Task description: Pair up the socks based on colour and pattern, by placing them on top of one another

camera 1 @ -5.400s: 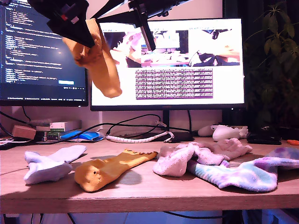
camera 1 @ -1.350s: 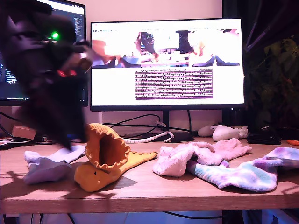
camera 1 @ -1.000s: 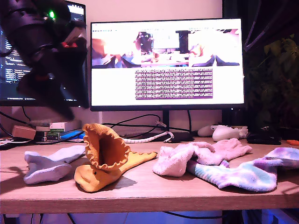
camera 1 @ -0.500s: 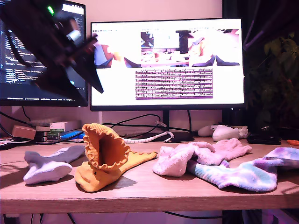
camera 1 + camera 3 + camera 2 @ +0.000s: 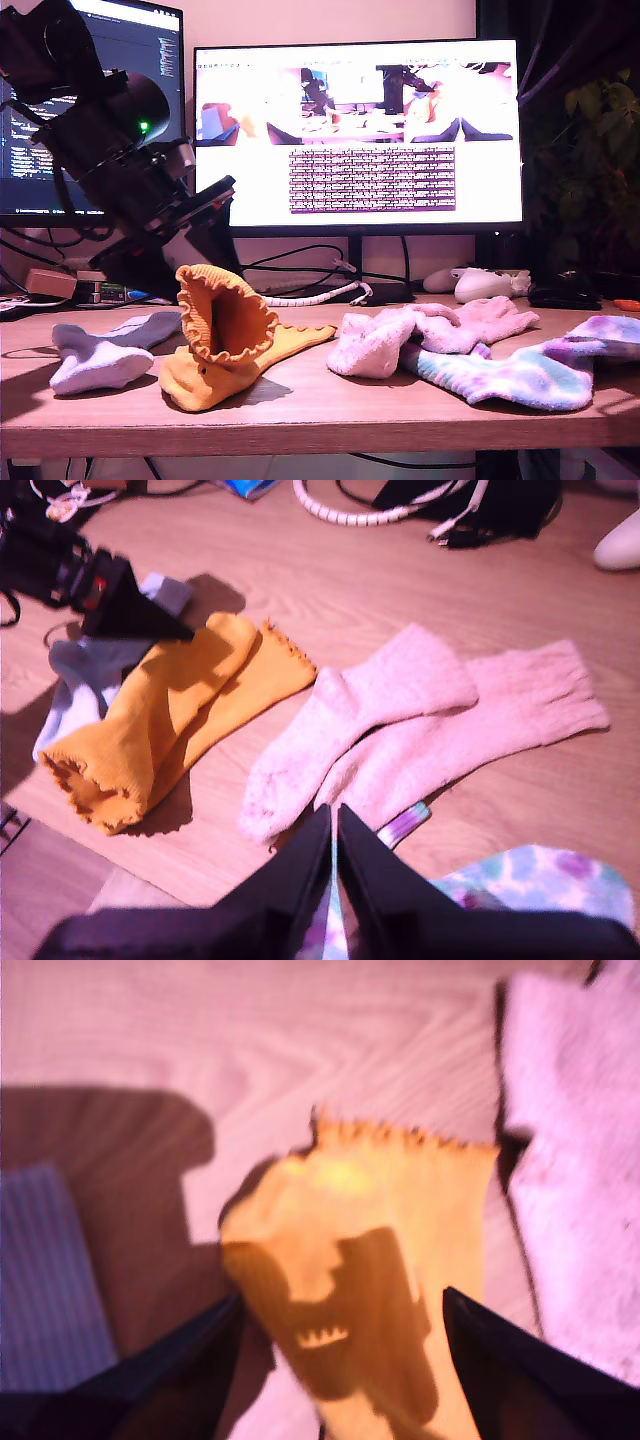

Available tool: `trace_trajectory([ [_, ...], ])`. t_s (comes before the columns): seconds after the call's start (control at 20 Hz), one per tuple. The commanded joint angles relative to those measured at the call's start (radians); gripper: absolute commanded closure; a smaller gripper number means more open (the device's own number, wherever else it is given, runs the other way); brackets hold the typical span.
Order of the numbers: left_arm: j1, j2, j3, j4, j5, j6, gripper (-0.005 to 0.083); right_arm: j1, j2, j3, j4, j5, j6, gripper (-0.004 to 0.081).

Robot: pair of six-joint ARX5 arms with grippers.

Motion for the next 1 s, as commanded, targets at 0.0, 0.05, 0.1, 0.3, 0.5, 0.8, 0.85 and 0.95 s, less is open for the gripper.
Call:
trace_trajectory([
  [0.0, -0.009, 0.043, 0.006, 0.023, 0.006, 0.0, 0.0211, -0.002, 0.017, 0.0, 0.016, -0.002, 0.003, 0.0781],
  [0.05, -0.009, 0.048, 0.006, 0.025, 0.005, -0.003, 0.0219, -0.002, 0.024, 0.0, 0.024, -0.002, 0.004, 0.0781],
  [0.1, -0.009, 0.06, 0.007, 0.025, 0.006, -0.008, 0.0225, -0.002, 0.027, 0.0, 0.028, -0.002, 0.011, 0.0781],
  [0.3, -0.01, 0.084, 0.008, 0.052, -0.015, -0.008, 0.0226, -0.002, 0.031, 0.0, 0.038, -0.003, 0.025, 0.0781],
  [0.5, -0.014, 0.087, 0.008, 0.072, -0.013, -0.007, 0.0578, -0.002, 0.031, 0.0, 0.038, -0.003, 0.026, 0.0781],
  [0.8, -0.016, 0.084, 0.01, 0.109, 0.115, 0.003, 0.0795, -0.002, 0.031, 0.0, 0.037, -0.002, 0.025, 0.0781],
  [0.85, -0.016, 0.084, 0.013, 0.108, 0.154, 0.019, 0.0794, -0.002, 0.031, 0.0, 0.037, -0.002, 0.025, 0.0781],
  [0.95, -0.019, 0.084, 0.024, 0.109, 0.236, 0.057, 0.0795, -0.002, 0.031, 0.0, 0.037, -0.003, 0.025, 0.0781],
])
